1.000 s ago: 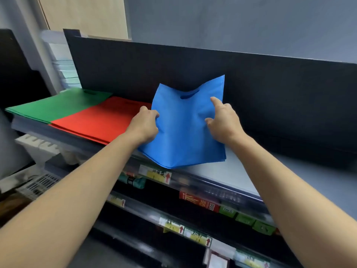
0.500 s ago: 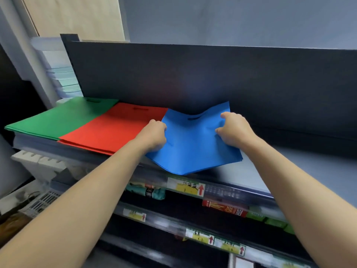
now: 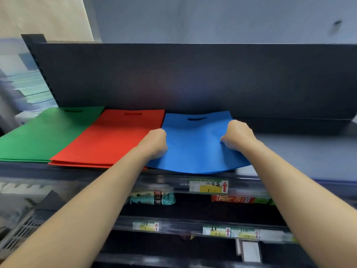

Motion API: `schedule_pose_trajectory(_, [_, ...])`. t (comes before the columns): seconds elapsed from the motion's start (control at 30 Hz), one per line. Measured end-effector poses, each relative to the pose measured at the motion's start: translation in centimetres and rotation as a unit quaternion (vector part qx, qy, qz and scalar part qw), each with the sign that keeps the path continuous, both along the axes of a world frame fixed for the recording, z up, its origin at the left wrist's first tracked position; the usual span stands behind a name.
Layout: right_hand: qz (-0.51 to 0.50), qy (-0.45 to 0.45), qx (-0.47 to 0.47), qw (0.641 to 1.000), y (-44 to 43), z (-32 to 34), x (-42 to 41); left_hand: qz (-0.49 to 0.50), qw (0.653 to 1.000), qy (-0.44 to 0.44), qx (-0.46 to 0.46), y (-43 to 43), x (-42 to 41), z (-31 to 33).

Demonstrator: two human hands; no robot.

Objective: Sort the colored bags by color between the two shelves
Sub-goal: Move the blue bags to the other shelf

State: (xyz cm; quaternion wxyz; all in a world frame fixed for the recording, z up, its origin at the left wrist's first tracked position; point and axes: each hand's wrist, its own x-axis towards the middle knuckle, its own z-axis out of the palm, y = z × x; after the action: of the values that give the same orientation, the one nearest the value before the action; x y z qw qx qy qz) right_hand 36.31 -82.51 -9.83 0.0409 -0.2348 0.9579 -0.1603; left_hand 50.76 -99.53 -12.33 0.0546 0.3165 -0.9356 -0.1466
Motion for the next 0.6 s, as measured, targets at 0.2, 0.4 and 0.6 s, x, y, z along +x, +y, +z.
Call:
schedule_pose_trajectory(0.2, [0.007, -0.012, -0.021, 1.000, -0.2, -0.4, 0.2, 0.016, 1.000, 0.000, -0.011, 0.3, 0.0, 0.3])
schedule_pose_trajectory(0.4, [0.011, 0.005, 0.007, 1.000, 0.0, -0.5, -0.1, 0.018, 0.999, -0.022, -0.031, 1.2, 0.2, 0.4])
schedule_pose_trajectory(0.6, [0.029, 0.112, 0.040, 0.992, 1.5, 1.5, 0.6, 0.004, 0.989, -0.066, -0.130, 4.1, -0.3, 3.1])
